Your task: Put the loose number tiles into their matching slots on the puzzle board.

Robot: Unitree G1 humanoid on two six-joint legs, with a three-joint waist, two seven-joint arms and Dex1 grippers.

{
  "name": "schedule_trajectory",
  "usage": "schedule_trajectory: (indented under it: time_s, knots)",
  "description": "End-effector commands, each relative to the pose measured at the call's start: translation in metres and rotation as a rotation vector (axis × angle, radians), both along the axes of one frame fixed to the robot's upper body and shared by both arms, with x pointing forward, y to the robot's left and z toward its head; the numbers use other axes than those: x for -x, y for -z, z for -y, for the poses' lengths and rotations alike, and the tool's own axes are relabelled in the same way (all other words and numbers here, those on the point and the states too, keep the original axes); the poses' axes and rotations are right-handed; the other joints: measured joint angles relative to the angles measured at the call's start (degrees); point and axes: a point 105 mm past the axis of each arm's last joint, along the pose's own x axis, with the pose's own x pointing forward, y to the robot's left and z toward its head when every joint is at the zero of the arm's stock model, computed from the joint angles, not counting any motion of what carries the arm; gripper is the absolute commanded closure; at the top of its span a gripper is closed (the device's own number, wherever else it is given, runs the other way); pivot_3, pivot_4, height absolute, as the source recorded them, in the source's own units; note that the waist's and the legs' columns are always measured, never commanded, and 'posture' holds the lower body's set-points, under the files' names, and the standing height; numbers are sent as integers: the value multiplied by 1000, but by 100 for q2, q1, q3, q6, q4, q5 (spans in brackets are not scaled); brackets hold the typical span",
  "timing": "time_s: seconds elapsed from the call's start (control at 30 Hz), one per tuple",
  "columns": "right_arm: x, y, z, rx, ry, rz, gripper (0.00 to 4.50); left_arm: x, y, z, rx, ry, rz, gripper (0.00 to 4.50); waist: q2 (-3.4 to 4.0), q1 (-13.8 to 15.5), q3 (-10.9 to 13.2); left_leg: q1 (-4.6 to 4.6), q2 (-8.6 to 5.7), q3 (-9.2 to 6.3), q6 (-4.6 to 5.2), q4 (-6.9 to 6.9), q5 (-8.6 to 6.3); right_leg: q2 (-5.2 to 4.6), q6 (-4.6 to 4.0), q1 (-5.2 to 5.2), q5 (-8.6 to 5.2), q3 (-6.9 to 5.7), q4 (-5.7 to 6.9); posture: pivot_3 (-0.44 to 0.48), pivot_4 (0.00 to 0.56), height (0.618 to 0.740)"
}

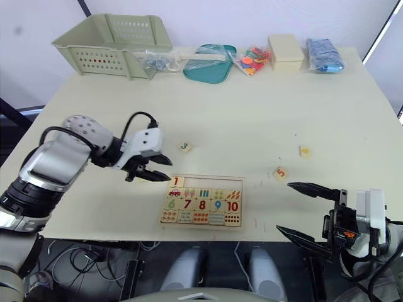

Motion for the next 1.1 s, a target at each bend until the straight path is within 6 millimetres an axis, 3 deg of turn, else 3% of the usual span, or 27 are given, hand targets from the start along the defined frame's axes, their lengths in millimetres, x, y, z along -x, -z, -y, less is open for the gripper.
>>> schedule_trajectory:
  time_s: [0.03,0.23,0.37,0.43,0.47,1.1]
  knots:
    - [1,-6,-2,0,-8,49,0,0,-14,-9,88,57,6,2233,0,2,0,-2,0,-1,0,1,0,0,0,0,0,-1,0,0,150,740]
    - [-1,-6,-2,-1,-10,54,0,-6,-3,-19,112,74,-6,2233,0,9,0,-2,-4,0,0,2,0,-1,0,0,0,-1,-1,0,150,740]
    - [-1,-5,-3,-3,-11,51,0,-4,7,-22,115,100,-27,3423,0,8,0,-4,-3,-1,0,1,0,-2,0,-1,0,-2,-2,0,150,740]
    - [-1,-5,-3,-4,-11,50,0,-4,11,-22,107,106,-26,3813,0,7,0,-4,-3,-2,0,1,0,-2,0,-1,0,-2,-2,0,150,740]
    - [-1,-5,-3,-4,-11,50,0,-5,12,-22,102,109,-20,4381,0,6,0,-3,-3,-1,0,0,0,-2,0,-1,0,-2,-2,0,150,740]
    - [-1,-5,-3,-1,-13,46,0,-7,36,-18,9,145,-8,4450,0,6,0,-3,-3,-3,0,1,0,-1,0,0,1,-2,0,0,150,740]
